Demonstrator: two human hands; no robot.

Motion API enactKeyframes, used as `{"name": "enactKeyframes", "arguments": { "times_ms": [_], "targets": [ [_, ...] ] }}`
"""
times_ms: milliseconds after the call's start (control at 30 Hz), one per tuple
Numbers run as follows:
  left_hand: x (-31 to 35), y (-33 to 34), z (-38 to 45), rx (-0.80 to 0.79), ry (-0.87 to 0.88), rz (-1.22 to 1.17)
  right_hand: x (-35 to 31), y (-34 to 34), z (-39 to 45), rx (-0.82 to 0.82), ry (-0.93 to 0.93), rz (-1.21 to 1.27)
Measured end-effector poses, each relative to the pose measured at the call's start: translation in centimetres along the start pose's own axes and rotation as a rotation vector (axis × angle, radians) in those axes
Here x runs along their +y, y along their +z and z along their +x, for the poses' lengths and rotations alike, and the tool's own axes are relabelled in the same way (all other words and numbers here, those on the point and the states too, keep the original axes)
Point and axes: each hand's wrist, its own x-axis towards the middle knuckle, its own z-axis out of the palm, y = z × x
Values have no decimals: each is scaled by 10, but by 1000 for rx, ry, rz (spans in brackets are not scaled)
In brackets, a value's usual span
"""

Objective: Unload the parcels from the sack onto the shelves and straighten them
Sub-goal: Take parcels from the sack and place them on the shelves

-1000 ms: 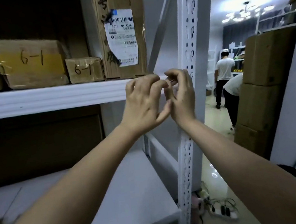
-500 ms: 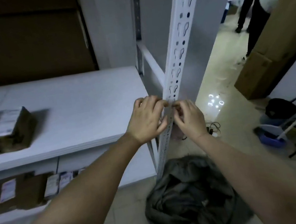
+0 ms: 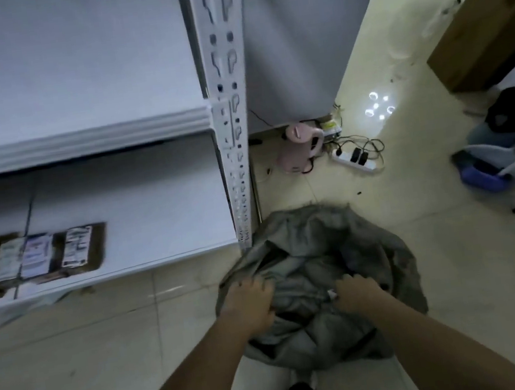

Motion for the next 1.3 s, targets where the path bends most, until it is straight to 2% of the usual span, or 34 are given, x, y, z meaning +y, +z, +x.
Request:
{"name": "enactKeyframes", "arguments": {
  "times_ms": [133,467,633,767,867,967,1100,1300],
  "targets": [
    [2,108,66,-188,39,5,6,75,82,52,2,-68],
    [12,290,238,-221,187,44,31,231,282,70,-32,-114],
    [31,333,280,-219,240,48,54,282,318,51,-54,-167],
    [48,345,292,-238,268,62,66,277,313,88,-95,-43],
    [66,347,295,-280,297,46,80,255,296,174,-87,-80],
    [88,347,301,-275,320,22,104,234,277,154,35,-294],
    [121,342,312,-202,402,9,133,225,250,21,426,-597],
    [171,335,312,-81,623,20,186,238,209,6,771,-521]
  ]
}}
